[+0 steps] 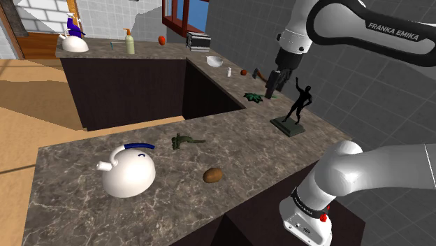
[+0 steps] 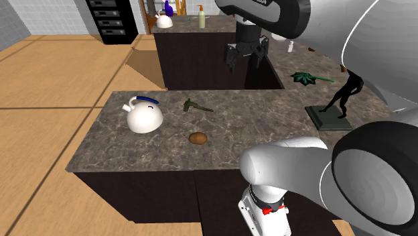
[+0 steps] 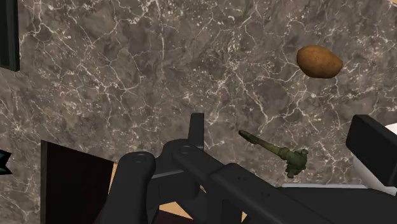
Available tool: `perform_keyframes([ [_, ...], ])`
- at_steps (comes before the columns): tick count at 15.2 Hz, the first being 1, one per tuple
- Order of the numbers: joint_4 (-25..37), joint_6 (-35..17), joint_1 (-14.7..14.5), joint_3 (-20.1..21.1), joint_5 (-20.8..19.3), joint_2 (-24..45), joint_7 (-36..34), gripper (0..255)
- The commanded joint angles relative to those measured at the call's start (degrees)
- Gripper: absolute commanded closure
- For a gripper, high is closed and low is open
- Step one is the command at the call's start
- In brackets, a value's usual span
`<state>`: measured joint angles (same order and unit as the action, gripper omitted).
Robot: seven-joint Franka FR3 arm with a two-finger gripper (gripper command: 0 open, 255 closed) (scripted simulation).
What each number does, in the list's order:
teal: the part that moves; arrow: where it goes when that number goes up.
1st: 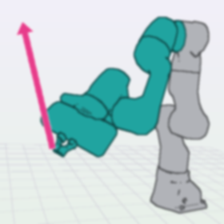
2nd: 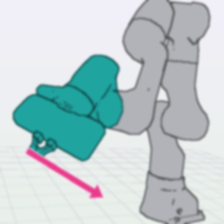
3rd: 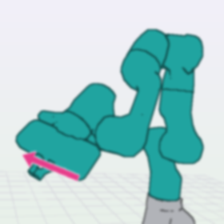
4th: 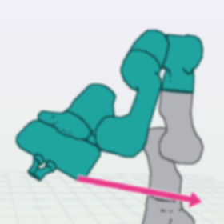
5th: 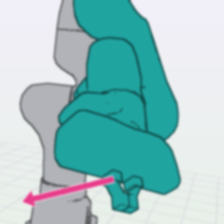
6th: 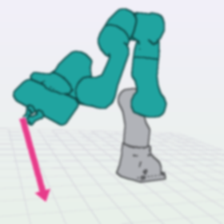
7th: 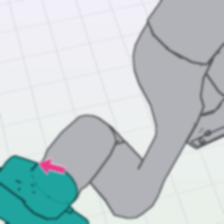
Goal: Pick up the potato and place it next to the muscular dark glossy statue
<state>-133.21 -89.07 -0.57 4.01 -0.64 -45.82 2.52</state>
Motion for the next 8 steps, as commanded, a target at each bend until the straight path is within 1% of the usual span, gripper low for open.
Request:
perform_keyframes([
  [1,0.0,0.0,0.0,0.0,0.0,0.0,0.0,0],
  [8,-12.1,-14.0,-4.5,1.2,1.5,0.8,5.4,0],
])
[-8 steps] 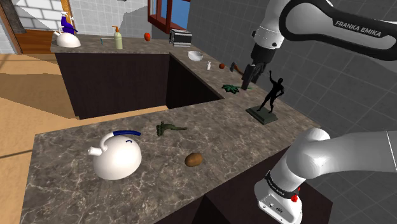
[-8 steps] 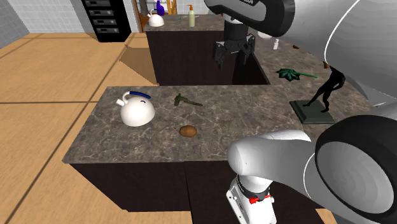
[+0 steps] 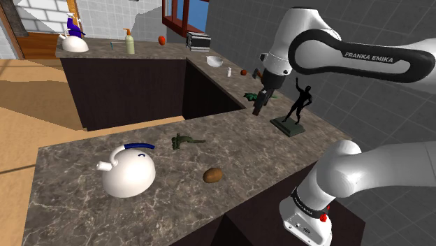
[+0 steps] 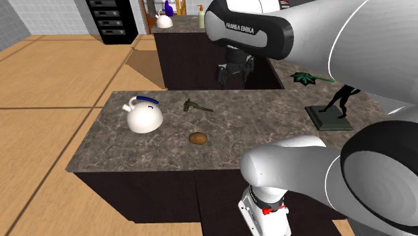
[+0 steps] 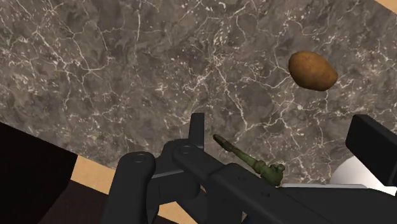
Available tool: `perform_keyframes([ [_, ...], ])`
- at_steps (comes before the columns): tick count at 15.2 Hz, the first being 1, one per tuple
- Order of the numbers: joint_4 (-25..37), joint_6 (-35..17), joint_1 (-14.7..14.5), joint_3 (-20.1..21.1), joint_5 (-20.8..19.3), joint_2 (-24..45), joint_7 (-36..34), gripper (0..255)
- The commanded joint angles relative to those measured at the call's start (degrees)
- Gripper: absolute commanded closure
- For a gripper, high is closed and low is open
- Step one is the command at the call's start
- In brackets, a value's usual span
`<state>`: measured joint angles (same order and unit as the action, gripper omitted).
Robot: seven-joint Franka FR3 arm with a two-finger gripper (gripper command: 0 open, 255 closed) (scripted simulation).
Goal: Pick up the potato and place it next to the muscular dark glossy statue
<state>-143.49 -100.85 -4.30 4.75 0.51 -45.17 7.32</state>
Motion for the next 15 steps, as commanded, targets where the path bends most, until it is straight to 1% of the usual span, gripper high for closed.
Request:
perform_keyframes([
  [1,-3.4,-4.4,-1.5,0.6,0.6,0.6,1.3,0],
  [8,-12.4,-20.0,-6.2,2.1,2.2,6.1,6.7,0],
  [12,-16.2,-29.9,-8.9,3.1,3.1,11.6,9.7,0],
  [15,-18.2,-37.6,-10.9,3.9,3.7,16.9,12.0,0],
])
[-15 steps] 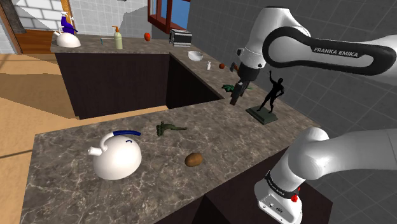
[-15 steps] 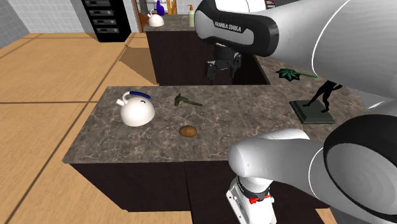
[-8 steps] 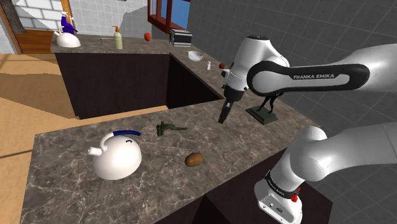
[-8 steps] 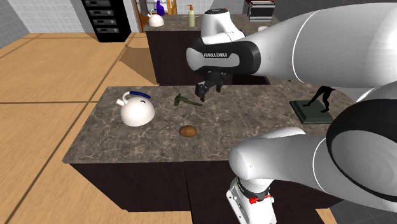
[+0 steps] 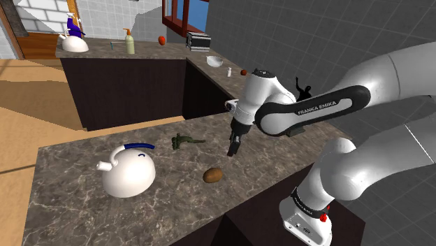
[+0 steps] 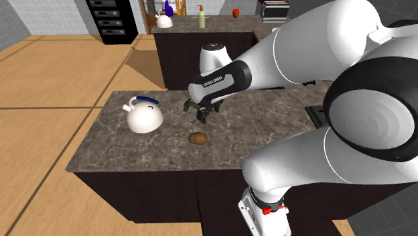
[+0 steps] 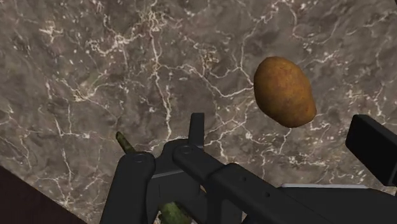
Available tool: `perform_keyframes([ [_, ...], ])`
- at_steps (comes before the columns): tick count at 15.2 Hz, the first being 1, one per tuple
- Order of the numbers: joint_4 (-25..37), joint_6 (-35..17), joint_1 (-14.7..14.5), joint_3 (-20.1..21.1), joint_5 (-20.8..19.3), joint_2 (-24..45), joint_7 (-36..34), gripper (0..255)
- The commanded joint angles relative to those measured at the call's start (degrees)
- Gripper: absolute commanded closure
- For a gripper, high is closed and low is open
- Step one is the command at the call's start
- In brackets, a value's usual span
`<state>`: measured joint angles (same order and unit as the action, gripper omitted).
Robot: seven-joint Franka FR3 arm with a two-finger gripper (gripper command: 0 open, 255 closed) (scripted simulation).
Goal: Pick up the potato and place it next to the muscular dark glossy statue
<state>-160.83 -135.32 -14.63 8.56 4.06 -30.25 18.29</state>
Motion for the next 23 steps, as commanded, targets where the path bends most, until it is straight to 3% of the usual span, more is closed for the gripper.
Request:
perform_keyframes([
  [1,-1.4,-5.8,-1.2,0.4,0.3,4.0,1.7,0],
  [8,-2.5,-24.7,-4.4,2.9,-0.4,20.8,6.1,0],
  [13,-2.2,-29.5,-3.4,3.5,-2.8,25.9,4.5,0],
  [16,-1.6,-33.2,-2.4,3.6,-6.5,30.3,1.9,0],
  [23,-1.6,-33.2,-2.5,3.5,-6.5,30.3,1.9,0],
])
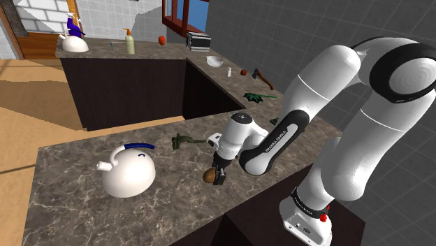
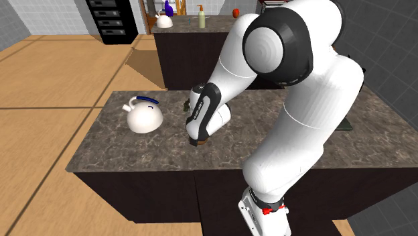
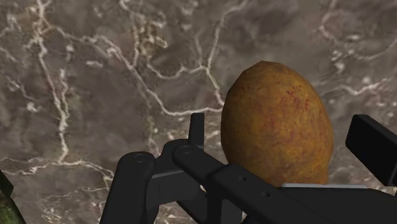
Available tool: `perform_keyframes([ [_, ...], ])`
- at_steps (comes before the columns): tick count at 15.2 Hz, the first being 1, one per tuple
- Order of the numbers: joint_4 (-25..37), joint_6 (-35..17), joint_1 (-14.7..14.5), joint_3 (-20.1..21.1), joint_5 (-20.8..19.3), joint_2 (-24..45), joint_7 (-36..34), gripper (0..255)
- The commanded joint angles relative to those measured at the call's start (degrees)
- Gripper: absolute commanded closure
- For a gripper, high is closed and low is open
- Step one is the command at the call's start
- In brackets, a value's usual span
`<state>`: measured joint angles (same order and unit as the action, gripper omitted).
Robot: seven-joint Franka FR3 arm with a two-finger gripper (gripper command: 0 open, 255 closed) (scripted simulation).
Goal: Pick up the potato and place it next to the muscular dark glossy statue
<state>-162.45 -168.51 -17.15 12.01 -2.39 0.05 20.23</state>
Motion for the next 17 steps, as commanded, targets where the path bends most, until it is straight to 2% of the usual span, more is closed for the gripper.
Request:
perform_keyframes([
  [1,0.0,0.0,0.0,0.0,0.0,0.0,0.0,0],
  [2,0.0,0.0,0.0,0.0,0.0,0.0,0.0,255],
  [11,0.0,0.0,0.0,0.0,0.0,0.0,0.0,255],
  [17,-0.2,6.5,-1.2,0.0,5.0,-6.8,3.6,255],
])
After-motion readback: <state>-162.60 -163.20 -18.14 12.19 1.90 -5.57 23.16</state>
